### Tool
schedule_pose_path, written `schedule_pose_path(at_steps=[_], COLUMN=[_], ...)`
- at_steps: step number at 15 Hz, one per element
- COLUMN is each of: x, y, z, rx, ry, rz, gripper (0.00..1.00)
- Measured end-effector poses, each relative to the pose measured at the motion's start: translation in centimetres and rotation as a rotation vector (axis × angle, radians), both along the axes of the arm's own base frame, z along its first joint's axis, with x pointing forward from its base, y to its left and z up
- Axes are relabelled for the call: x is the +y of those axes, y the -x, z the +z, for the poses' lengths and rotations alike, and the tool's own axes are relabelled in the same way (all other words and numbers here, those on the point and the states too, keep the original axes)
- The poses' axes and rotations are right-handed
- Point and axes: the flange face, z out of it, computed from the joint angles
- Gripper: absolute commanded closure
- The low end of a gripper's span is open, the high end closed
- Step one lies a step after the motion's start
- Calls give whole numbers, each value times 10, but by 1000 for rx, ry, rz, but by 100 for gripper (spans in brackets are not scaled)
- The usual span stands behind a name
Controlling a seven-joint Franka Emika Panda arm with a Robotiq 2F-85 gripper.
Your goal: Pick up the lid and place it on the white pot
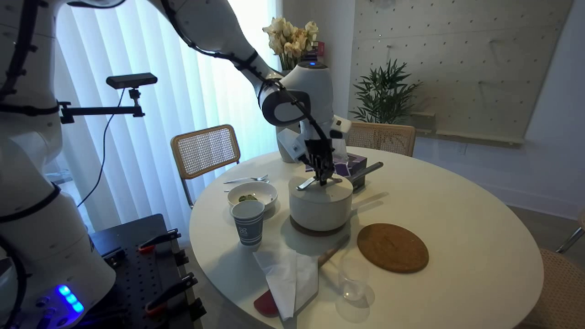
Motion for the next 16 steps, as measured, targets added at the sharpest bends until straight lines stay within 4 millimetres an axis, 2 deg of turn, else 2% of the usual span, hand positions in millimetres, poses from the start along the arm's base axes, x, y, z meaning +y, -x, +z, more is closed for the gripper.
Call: schedule_pose_path(at_steps=[2, 3, 4, 10, 12, 16], x=[0, 0, 0, -1, -2, -9], y=[0, 0, 0, -2, -2, -2], z=[0, 0, 0, 4, 5, 14], rx=[2, 2, 2, -6, -8, 40], ry=[-1, -1, -1, 0, 2, -6], rz=[1, 1, 0, -2, -4, -1], gripper=[94, 51, 50, 5, 0, 0])
